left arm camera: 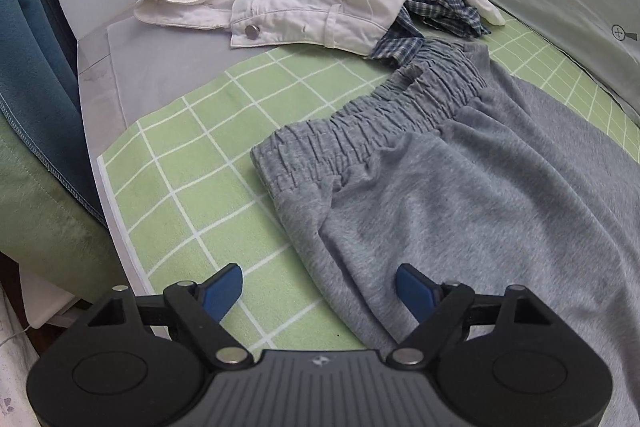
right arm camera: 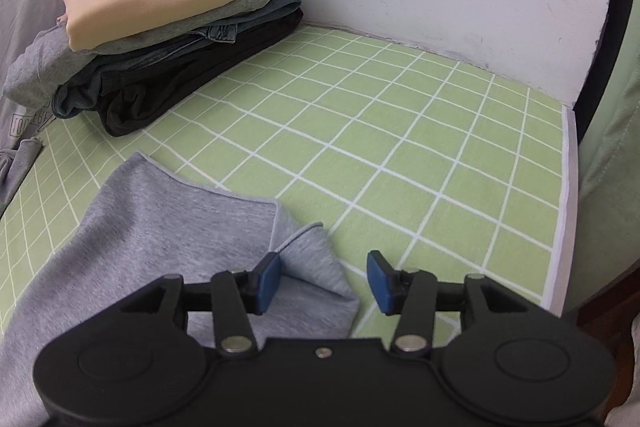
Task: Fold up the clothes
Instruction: 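Grasp the waistband edge with the left gripper while the right gripper grasps the leg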
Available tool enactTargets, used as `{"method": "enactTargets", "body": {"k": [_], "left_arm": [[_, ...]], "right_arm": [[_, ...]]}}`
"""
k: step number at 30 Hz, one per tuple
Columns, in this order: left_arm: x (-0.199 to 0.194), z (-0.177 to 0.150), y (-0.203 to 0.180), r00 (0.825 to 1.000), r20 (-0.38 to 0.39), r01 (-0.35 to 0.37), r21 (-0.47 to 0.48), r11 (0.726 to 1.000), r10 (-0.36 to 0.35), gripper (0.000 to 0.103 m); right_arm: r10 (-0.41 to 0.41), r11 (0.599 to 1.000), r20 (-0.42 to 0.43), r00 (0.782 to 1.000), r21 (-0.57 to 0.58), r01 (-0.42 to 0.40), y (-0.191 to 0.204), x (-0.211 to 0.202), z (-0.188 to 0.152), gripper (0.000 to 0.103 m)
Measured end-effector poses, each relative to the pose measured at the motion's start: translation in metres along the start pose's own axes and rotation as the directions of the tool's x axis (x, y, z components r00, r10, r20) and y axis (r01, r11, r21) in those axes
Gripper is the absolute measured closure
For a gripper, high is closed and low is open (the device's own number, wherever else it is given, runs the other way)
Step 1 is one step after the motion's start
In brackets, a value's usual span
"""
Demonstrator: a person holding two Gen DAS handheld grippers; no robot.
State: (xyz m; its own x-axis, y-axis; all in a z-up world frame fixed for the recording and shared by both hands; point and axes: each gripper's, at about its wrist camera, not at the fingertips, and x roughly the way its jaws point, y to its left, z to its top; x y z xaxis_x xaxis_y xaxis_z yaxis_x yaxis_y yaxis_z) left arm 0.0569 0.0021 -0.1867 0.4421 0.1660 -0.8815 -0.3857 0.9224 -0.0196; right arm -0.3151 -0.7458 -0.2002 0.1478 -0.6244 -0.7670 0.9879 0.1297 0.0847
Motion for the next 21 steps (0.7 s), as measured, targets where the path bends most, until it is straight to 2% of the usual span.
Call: {"method": "enactTargets", "body": {"k": [2, 4, 5, 6, 7, 8, 11, 15, 18, 20, 21], "left_arm": [[0.005, 0.004, 0.001, 1.0, 0.002, -0.001, -0.023, 1.0, 0.001, 0.03], [0.011, 0.006, -0.001, 1.0, -0.011, -0.02, -0.03, 0.999, 0.02, 0.052], [0.011, 0.006, -0.003, 0.999, 0.001, -0.036, -0.028, 0.999, 0.036, 0.058], [0.011, 0.006, -0.004, 1.0, 0.01, -0.025, -0.023, 0.999, 0.025, 0.072], [0.01, 0.006, -0.005, 1.0, 0.017, -0.017, -0.021, 1.0, 0.017, 0.095], [0.01, 0.006, -0.006, 1.0, 0.018, -0.02, -0.027, 0.999, 0.021, 0.101], [0.008, 0.002, -0.003, 0.999, 0.025, -0.04, -0.055, 0.998, 0.041, 0.101], [-0.001, -0.004, 0.013, 0.999, 0.032, -0.039, -0.079, 0.996, 0.041, 0.1], [-0.007, -0.007, 0.03, 0.999, 0.021, -0.04, -0.098, 0.994, 0.042, 0.1], [-0.01, -0.009, 0.036, 1.0, 0.0, -0.026, -0.074, 0.997, 0.026, 0.099], [-0.011, -0.009, 0.037, 1.0, -0.007, -0.017, -0.051, 0.999, 0.017, 0.094]], "right_arm": [[-0.008, 1.0, -0.001, 1.0, 0.001, 0.008, 0.004, 0.001, 0.0, 0.052], [-0.025, 1.0, -0.001, 1.0, -0.017, 0.025, 0.008, 0.002, 0.001, 0.054], [-0.033, 0.999, 0.0, 0.999, -0.025, 0.033, 0.01, 0.002, 0.001, 0.061], [-0.04, 0.999, 0.0, 0.999, -0.035, 0.04, 0.012, 0.003, 0.002, 0.068], [-0.03, 0.998, 0.003, 1.0, -0.051, 0.03, 0.012, 0.003, 0.002, 0.086], [-0.023, 0.998, 0.002, 1.0, -0.058, 0.023, 0.012, 0.002, 0.002, 0.099], [-0.036, 0.996, 0.014, 0.999, -0.082, 0.037, 0.01, 0.0, 0.0, 0.1], [-0.11, 0.982, 0.035, 0.993, -0.152, 0.114, 0.011, -0.002, -0.002, 0.1], [-0.133, 0.981, 0.033, 0.991, -0.136, 0.136, -0.001, -0.003, -0.001, 0.1], [-0.139, 0.978, 0.03, 0.99, -0.155, 0.142, -0.003, -0.003, -0.001, 0.1], [-0.14, 0.974, 0.028, 0.99, -0.174, 0.143, -0.003, -0.003, -0.002, 0.1]]}}
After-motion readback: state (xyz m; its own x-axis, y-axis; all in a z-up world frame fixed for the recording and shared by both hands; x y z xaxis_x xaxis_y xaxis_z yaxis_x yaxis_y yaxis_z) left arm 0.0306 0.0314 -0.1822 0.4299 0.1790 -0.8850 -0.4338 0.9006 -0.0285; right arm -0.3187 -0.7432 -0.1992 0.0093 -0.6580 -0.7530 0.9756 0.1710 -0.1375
